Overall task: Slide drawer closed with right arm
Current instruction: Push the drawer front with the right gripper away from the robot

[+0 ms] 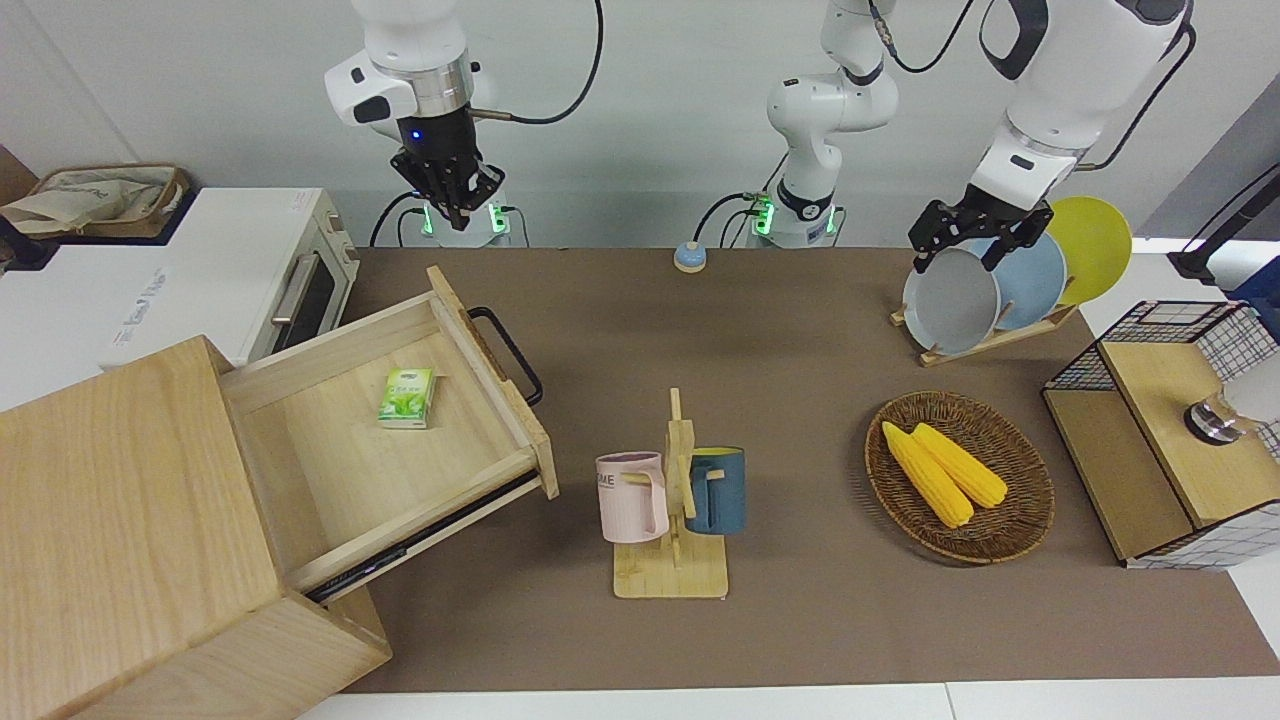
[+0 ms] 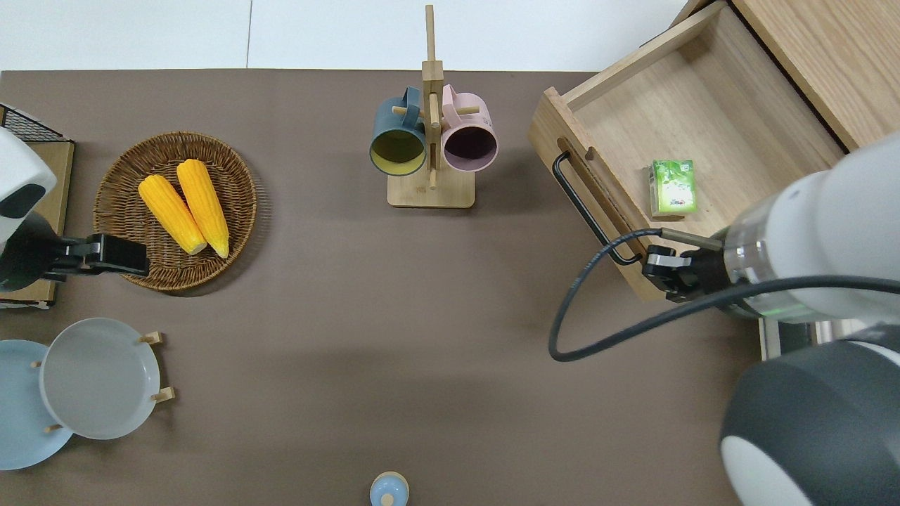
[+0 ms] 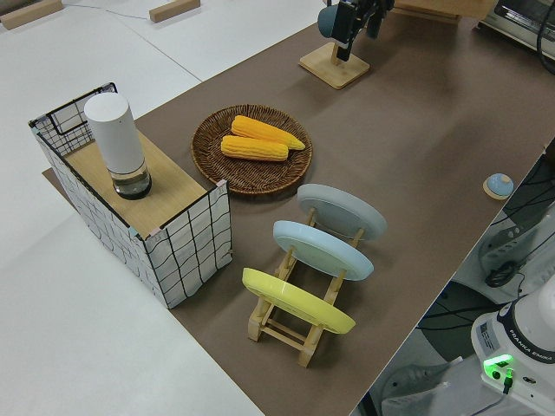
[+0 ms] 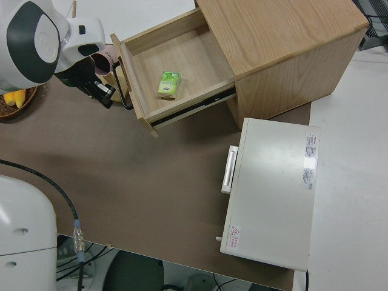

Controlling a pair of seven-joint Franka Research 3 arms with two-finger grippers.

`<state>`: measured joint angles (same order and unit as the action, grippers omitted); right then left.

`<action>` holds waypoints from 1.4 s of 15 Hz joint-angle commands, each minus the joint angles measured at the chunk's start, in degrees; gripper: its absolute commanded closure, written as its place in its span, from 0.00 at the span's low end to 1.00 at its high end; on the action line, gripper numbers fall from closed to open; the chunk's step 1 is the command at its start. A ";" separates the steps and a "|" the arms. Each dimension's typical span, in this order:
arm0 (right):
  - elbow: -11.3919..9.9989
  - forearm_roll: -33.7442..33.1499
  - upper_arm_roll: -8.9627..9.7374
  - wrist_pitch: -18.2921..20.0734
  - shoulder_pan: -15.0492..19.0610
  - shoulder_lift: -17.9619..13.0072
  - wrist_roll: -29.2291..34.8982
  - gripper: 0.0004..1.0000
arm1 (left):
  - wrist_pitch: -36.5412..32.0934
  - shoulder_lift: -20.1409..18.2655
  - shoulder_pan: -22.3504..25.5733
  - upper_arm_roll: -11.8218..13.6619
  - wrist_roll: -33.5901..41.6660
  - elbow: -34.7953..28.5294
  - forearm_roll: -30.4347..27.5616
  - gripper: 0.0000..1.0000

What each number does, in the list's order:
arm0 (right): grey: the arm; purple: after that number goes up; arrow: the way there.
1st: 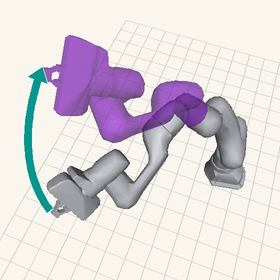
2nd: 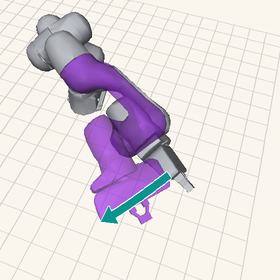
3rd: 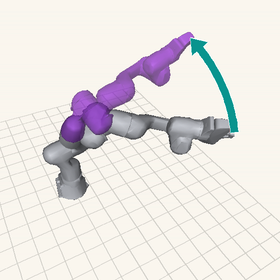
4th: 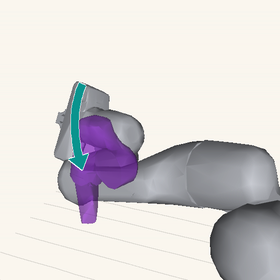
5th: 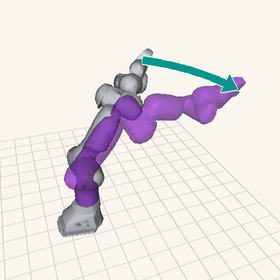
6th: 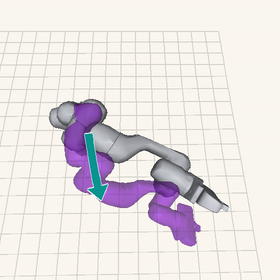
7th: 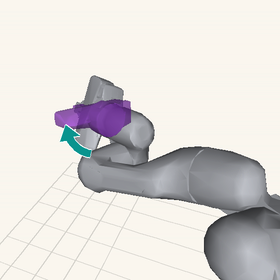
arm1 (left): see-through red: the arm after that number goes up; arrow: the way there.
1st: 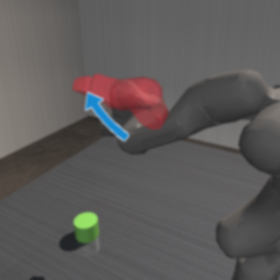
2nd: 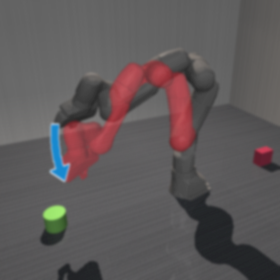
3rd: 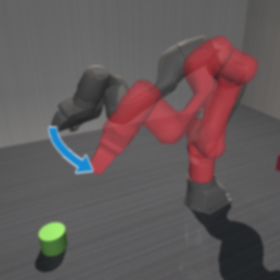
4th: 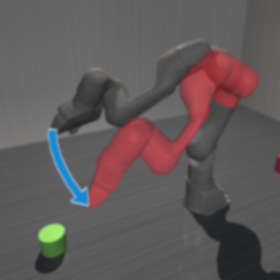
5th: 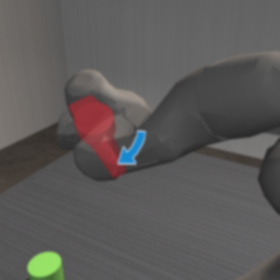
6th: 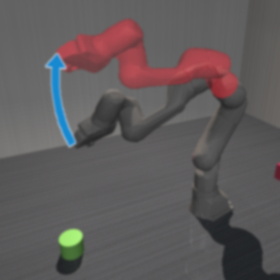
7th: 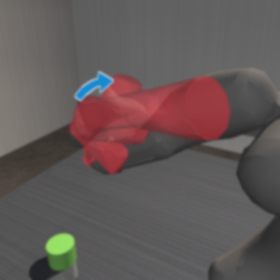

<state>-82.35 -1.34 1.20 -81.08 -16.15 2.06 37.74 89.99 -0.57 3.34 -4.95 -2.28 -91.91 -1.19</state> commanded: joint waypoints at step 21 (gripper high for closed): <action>-0.53 -0.33 -1.03 -26.31 -4.86 20.26 40.04 1.00 | -0.69 -0.58 -0.35 0.29 0.44 -0.28 0.66 0.00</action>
<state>-82.69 0.11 0.11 -103.90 -21.38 21.59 75.67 89.99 -0.57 3.34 -4.95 -2.28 -91.91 -1.19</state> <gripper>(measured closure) 0.991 0.009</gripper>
